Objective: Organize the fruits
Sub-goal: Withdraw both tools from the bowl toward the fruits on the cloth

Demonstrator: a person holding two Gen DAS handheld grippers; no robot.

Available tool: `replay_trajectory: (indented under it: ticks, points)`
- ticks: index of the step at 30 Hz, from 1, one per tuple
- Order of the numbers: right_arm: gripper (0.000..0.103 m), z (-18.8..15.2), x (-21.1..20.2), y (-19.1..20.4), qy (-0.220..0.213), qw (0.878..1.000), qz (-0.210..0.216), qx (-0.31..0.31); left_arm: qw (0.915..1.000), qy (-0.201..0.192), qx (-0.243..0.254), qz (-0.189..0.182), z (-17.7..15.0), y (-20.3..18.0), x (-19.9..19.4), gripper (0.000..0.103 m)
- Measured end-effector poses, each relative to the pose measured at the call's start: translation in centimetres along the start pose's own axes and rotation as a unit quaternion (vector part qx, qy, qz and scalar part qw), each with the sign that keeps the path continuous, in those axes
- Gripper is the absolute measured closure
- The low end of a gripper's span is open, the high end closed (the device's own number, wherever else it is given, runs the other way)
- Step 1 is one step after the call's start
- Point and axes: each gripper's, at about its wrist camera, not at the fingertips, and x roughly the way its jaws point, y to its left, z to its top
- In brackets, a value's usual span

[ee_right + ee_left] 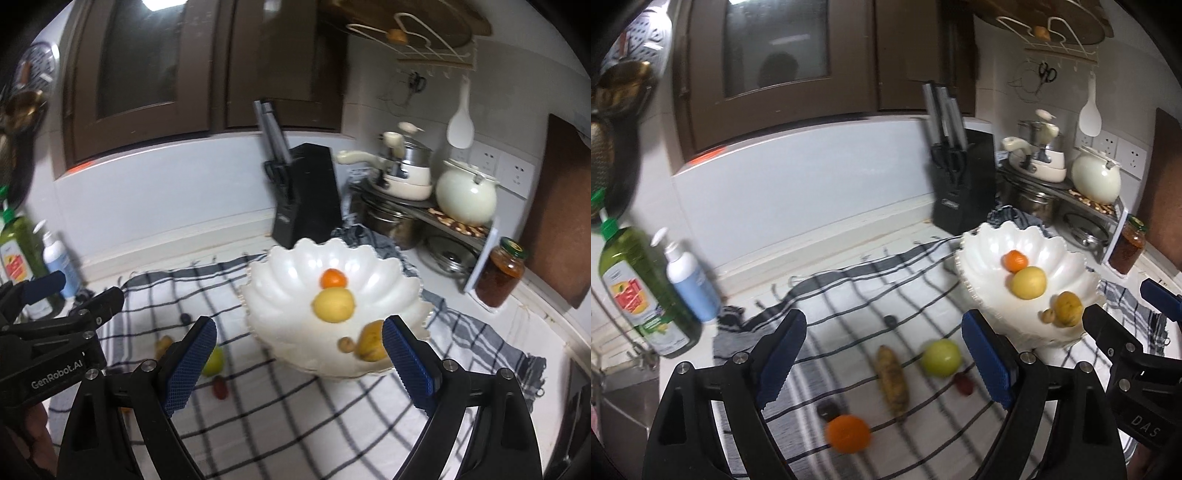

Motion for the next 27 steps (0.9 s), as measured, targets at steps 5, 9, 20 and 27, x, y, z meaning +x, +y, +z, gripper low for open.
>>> replay_trajectory:
  ticks: [5, 9, 20, 27]
  points:
    - [0.011, -0.9, 0.2, 1.7, 0.007, 1.0, 0.016, -0.006, 0.9998, 0.001, -0.01, 0.015, -1.4, 1.9, -0.7, 0.017]
    - [0.011, -1.4, 0.5, 2.6, 0.01, 1.0, 0.025, -0.009, 0.9996, 0.005, -0.015, 0.023, -2.3, 2.8, -0.8, 0.017]
    - [0.014, -3.2, 2.2, 4.3, 0.024, 0.999, 0.036, -0.028, 0.9985, 0.033, -0.02, 0.04, -5.2, 4.0, 1.0, 0.017]
    - [0.016, -4.9, 4.3, 4.9, 0.046, 0.997, 0.047, -0.035, 0.9975, 0.05, -0.027, 0.042, -7.1, 4.5, 2.3, 0.019]
